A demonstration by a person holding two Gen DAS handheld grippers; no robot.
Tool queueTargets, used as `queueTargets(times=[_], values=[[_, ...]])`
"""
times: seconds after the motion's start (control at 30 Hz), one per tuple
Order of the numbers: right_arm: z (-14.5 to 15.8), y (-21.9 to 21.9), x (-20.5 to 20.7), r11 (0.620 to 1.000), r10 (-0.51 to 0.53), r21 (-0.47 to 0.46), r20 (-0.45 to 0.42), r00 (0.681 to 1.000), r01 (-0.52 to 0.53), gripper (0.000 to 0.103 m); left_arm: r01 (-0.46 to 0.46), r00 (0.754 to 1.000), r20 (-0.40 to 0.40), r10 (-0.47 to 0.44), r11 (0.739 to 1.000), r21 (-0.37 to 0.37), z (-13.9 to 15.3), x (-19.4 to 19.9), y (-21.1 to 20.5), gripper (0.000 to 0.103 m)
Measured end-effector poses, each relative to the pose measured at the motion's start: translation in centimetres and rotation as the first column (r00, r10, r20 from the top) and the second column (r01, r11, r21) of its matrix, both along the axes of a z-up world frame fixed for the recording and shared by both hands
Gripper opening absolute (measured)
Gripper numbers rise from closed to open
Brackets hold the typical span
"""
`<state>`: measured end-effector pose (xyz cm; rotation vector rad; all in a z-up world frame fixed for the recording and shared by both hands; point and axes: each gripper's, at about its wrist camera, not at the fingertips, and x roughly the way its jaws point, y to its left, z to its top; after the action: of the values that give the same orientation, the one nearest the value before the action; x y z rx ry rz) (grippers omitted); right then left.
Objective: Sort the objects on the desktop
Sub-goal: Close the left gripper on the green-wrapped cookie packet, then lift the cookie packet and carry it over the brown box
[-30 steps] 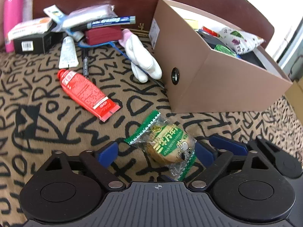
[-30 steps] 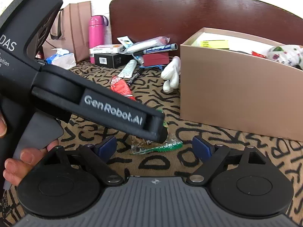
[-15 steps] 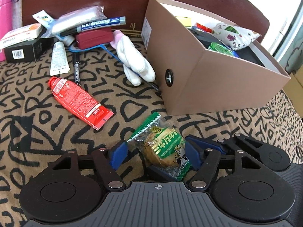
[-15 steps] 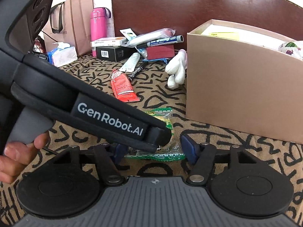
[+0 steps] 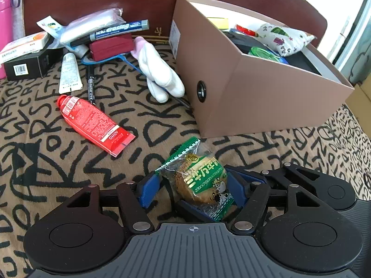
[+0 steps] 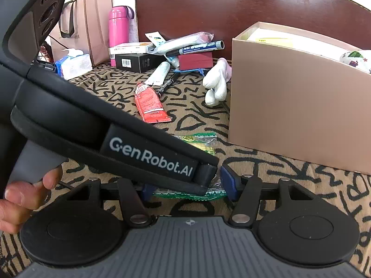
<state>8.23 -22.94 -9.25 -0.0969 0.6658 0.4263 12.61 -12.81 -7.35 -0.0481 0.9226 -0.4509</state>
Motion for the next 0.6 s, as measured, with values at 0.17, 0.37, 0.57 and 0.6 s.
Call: queueTargets(times=[0.17, 0.37, 0.57, 0.6], values=[[0.4, -0.1, -0.6, 1.000, -0.016, 0.014, -0.015, 1.000, 0.017, 0.062, 0.024, 1.000, -0.006, -0.024, 1.000, -0.010, 0.3, -1.0, -0.3, 0.053], [0.9, -0.7, -2.0, 0.998, -0.041, 0.041, -0.026, 0.999, 0.042, 0.061, 0.042, 0.999, -0.012, -0.043, 0.999, -0.026, 0.6, -2.3, -0.5, 0.051], [2.8, -1.4, -4.3, 0.997, -0.068, 0.040, 0.034, 0.997, 0.066, 0.060, 0.067, 0.997, 0.036, -0.065, 0.996, -0.058, 2.7, -4.2, -0.7, 0.044], [3.3, -1.5, -4.7, 0.997, -0.072, 0.041, 0.051, 0.996, 0.070, 0.060, 0.072, 0.996, 0.054, -0.069, 0.996, -0.060, 3.3, -4.5, -0.8, 0.044]])
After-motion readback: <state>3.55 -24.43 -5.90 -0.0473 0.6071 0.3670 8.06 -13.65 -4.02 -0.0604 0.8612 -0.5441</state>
